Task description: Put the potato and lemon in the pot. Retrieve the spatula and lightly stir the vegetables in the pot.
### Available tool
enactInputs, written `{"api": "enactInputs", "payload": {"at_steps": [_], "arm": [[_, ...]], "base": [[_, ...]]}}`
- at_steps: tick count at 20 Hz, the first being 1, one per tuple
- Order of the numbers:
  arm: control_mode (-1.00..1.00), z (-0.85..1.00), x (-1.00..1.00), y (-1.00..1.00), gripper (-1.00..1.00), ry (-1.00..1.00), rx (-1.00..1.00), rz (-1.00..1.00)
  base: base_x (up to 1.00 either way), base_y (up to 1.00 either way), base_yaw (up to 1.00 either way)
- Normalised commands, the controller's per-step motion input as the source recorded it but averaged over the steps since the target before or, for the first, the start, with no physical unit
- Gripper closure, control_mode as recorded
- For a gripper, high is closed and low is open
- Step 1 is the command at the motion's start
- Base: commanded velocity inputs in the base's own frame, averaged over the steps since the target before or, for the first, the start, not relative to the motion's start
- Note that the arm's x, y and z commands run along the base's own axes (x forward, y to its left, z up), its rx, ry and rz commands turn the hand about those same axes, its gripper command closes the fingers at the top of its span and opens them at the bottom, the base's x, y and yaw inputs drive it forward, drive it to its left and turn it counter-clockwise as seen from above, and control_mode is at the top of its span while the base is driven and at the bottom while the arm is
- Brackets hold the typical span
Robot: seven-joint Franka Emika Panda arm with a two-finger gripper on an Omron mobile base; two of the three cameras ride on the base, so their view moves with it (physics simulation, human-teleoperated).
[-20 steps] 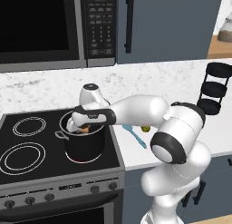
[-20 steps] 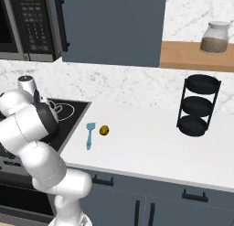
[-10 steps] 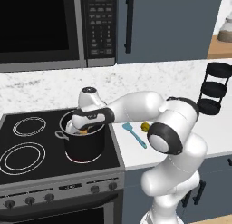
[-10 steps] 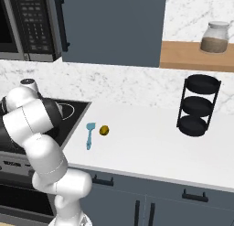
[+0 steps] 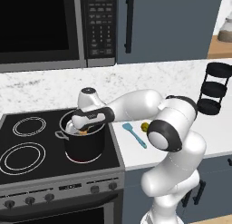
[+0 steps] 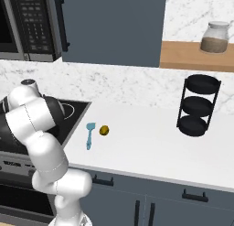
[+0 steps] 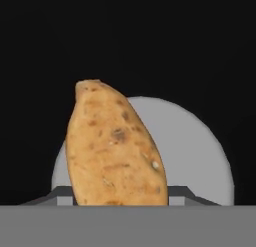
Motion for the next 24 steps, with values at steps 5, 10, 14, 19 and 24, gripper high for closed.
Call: {"api": "enactInputs", "payload": {"at_steps": [5, 10, 14, 19, 24], "arm": [[-1.0, 0.0, 0.0, 0.0, -1.0, 0.0, 0.0, 0.0], [-1.0, 0.0, 0.0, 0.0, -1.0, 0.0, 0.0, 0.0], [-1.0, 0.04, 0.0, 0.0, -1.0, 0.0, 0.0, 0.0], [-1.0, 0.43, 0.0, 0.1, -1.0, -0.03, 0.01, 0.0], [-1.0, 0.67, 0.0, 0.01, -1.0, 0.0, 0.0, 0.0]], "base": [[0.0, 0.0, 0.0], [0.0, 0.0, 0.0], [0.0, 0.0, 0.0], [0.0, 0.0, 0.0], [0.0, 0.0, 0.0]]}}
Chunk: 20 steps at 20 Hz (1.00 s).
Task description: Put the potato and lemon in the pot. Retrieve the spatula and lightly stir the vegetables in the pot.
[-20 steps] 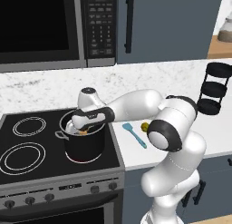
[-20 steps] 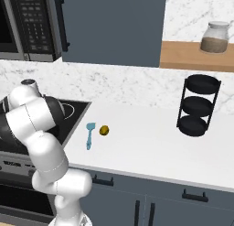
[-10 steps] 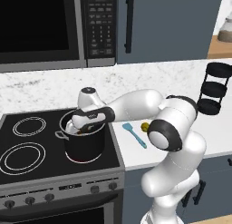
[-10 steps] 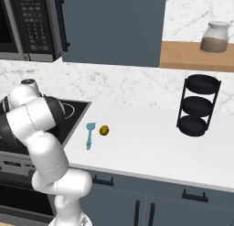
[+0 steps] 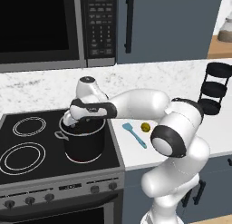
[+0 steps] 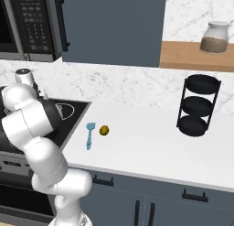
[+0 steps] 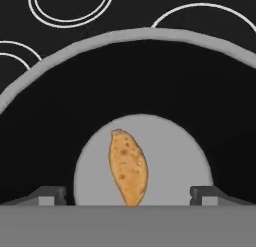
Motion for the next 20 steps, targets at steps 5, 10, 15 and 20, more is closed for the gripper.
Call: {"api": "enactInputs", "payload": {"at_steps": [5, 10, 15, 20], "arm": [[-1.0, 0.84, 0.0, -0.03, -1.0, -0.02, 0.0, 0.0], [-1.0, 0.49, -0.26, -0.6, -1.0, -0.03, 0.0, -0.09], [-1.0, 0.0, -0.5, -1.0, -1.0, -0.04, 0.0, -0.18], [-1.0, 0.0, -0.38, -1.0, -1.0, -0.02, 0.0, -0.18]], "base": [[0.0, 0.0, 0.0], [0.0, 0.0, 0.0], [0.0, 0.0, 0.0], [0.0, 0.0, 0.0]]}}
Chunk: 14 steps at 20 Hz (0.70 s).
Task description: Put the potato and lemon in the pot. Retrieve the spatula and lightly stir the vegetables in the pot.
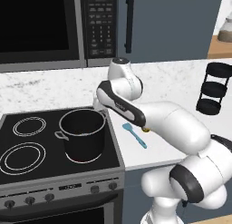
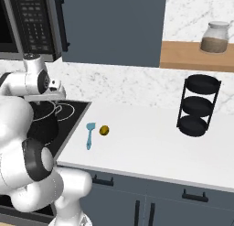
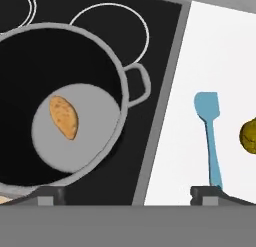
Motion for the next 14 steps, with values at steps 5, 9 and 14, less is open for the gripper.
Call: {"api": "enactInputs", "payload": {"at_steps": [5, 9, 14], "arm": [[-1.0, -0.03, 0.01, -1.0, -1.0, 0.06, 0.0, -0.21], [-1.0, -0.36, 0.29, -1.0, -1.0, 0.09, 0.03, -0.09], [-1.0, -0.47, 0.49, -1.0, -1.0, 0.08, 0.0, -0.09]], "base": [[0.0, 0.0, 0.0], [0.0, 0.0, 0.0], [0.0, 0.0, 0.0]]}}
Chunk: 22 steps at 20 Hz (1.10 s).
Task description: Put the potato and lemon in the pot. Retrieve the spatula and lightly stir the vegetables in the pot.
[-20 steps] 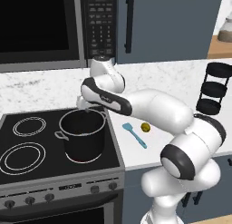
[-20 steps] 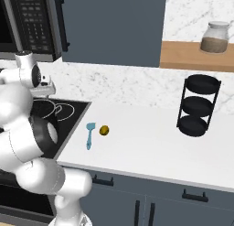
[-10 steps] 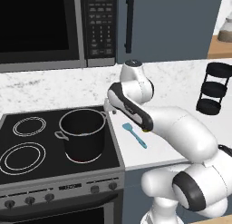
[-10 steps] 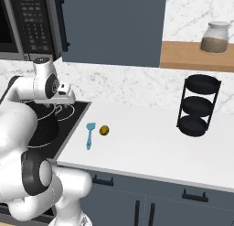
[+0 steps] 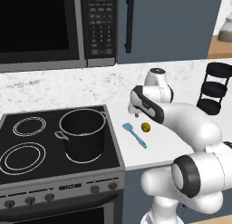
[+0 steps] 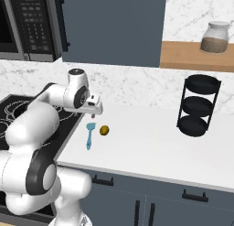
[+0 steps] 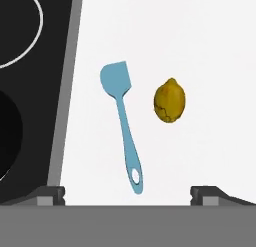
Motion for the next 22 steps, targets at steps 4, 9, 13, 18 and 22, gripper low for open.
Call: {"api": "enactInputs", "payload": {"at_steps": [4, 9, 13, 18, 22], "arm": [[-1.0, -0.61, 0.89, -1.0, -1.0, 0.1, 0.05, -0.02], [-1.0, -0.56, 0.53, -0.6, -1.0, 0.01, 0.06, 0.0], [-1.0, -0.26, 0.28, -0.01, -1.0, 0.0, 0.02, 0.0], [-1.0, -0.18, 0.1, 0.06, -1.0, 0.0, 0.0, 0.0], [-1.0, -0.22, 0.0, 0.18, -1.0, 0.0, 0.0, 0.0]], "base": [[0.0, 0.0, 0.0], [0.0, 0.0, 0.0], [0.0, 0.0, 0.0], [0.0, 0.0, 0.0], [0.0, 0.0, 0.0]]}}
